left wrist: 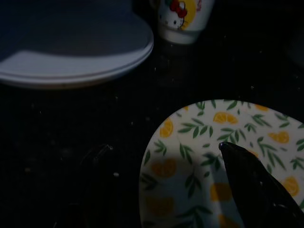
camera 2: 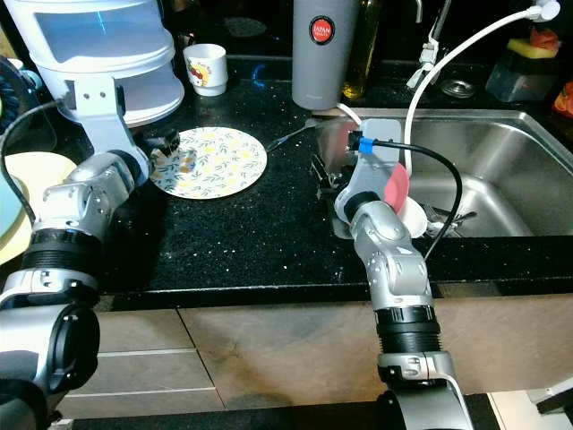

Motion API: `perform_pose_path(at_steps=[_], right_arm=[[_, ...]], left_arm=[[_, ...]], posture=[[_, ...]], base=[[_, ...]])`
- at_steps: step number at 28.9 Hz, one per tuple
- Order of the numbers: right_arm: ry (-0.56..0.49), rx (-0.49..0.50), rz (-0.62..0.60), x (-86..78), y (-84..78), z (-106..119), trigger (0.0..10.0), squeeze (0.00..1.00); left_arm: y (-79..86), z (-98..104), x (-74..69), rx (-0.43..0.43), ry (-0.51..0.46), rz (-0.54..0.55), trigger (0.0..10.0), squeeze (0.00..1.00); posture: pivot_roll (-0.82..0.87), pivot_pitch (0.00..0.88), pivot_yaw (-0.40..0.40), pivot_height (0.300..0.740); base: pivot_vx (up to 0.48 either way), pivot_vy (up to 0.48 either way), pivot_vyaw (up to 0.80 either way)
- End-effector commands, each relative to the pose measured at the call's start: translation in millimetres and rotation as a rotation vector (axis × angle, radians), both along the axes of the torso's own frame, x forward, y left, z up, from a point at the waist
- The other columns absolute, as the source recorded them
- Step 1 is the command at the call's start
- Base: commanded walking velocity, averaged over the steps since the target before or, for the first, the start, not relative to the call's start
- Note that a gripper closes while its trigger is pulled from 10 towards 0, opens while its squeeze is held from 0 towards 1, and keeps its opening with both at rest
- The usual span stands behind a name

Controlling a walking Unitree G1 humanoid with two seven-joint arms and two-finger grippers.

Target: Kitchen organization

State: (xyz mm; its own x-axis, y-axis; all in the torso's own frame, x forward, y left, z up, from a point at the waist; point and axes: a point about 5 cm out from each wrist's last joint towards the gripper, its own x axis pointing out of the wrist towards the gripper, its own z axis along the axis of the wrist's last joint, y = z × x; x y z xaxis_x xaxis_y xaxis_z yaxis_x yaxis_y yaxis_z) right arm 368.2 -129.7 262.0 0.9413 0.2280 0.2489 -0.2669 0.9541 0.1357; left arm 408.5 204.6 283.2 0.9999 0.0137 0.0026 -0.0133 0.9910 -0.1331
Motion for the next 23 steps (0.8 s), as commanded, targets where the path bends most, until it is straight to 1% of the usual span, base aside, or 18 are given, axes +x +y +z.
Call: perform_pose_path(at_steps=[1, 4, 5, 7, 8, 10, 12, 15, 16, 19, 20, 21, 23], right_arm=[[0.000, 0.011, 0.003, 1.0, -0.3, 1, 10.0, 0.00], [-0.001, 0.012, 0.002, 0.8, -0.3, 1, 10.0, 0.00], [-0.002, 0.013, 0.002, 0.6, -0.4, 1, 10.0, 0.00], [-0.002, 0.013, 0.002, 0.4, -0.7, 1, 10.0, 0.00], [-0.002, 0.013, 0.002, 0.4, -0.7, 1, 10.0, 0.00], [-0.004, 0.013, 0.002, 0.1, -1.2, 2, 10.0, 0.00], [-0.004, 0.013, 0.002, 0.1, -1.3, 2, 10.0, 0.00], [-0.005, 0.013, 0.002, 0.2, -1.3, 2, 10.0, 0.00], [-0.006, 0.014, 0.002, 0.0, -1.2, 2, 10.0, 0.00], [-0.006, 0.018, 0.004, -0.1, -1.0, 3, 10.0, 0.00], [-0.005, 0.023, 0.004, 0.0, -1.0, 3, 10.0, 0.00], [-0.005, 0.024, 0.004, 0.0, -1.0, 3, 10.0, 0.00], [-0.005, 0.026, 0.004, 0.1, -1.0, 3, 10.0, 0.00]], left_arm=[[6.5, 2, -0.1, 0.010, 0.013, 0.010, 10.0, 0.00], [1.8, -5, 1.5, -0.072, 0.063, -0.028, 10.0, 0.00], [-0.2, -8, 2.7, -0.111, 0.081, -0.044, 10.0, 0.00], [-2.8, -9, 3.5, -0.142, 0.088, -0.067, 10.0, 0.00], [-2.8, -9, 3.5, -0.142, 0.088, -0.067, 10.0, 0.00], [-10.7, -11, 4.3, -0.202, 0.111, -0.129, 10.0, 0.00], [-13.8, -12, 4.5, -0.222, 0.122, -0.154, 10.0, 0.00], [-14.2, -12, 4.5, -0.224, 0.125, -0.158, 10.0, 0.00], [-24.7, -14, 4.0, -0.250, 0.161, -0.226, 10.0, 0.00], [-35.1, -16, 2.9, -0.285, 0.201, -0.286, 10.0, 0.00], [-36.9, -17, 2.7, -0.296, 0.209, -0.297, 3.5, 0.00], [-36.4, -17, 2.8, -0.305, 0.207, -0.295, 0.0, 0.00], [-35.5, -16, 2.8, -0.319, 0.203, -0.291, 0.0, 0.00]], posture=[[0.03, 0.171, 0.001, 0.740], [0.03, 0.168, 0.002, 0.740], [0.03, 0.165, 0.002, 0.740], [0.03, 0.165, 0.002, 0.740], [0.03, 0.165, 0.002, 0.740], [0.03, 0.161, 0.002, 0.740], [0.03, 0.161, 0.002, 0.740], [0.03, 0.161, 0.002, 0.740], [0.03, 0.153, 0.002, 0.740], [0.03, 0.153, 0.002, 0.740], [0.03, 0.153, 0.002, 0.740], [0.03, 0.153, 0.002, 0.740], [0.03, 0.153, 0.002, 0.740]], base=[[0.000, 0.000, 0.00], [0.000, 0.000, 0.00], [0.000, 0.000, 0.00], [0.000, 0.000, 0.00], [0.000, 0.000, 0.00], [0.000, 0.000, 0.00], [0.000, 0.000, 0.00], [0.000, 0.000, 0.00], [0.000, 0.000, 0.00], [0.000, 0.000, 0.00], [0.000, 0.000, 0.00], [0.000, 0.000, 0.00], [0.000, 0.000, 0.00]])
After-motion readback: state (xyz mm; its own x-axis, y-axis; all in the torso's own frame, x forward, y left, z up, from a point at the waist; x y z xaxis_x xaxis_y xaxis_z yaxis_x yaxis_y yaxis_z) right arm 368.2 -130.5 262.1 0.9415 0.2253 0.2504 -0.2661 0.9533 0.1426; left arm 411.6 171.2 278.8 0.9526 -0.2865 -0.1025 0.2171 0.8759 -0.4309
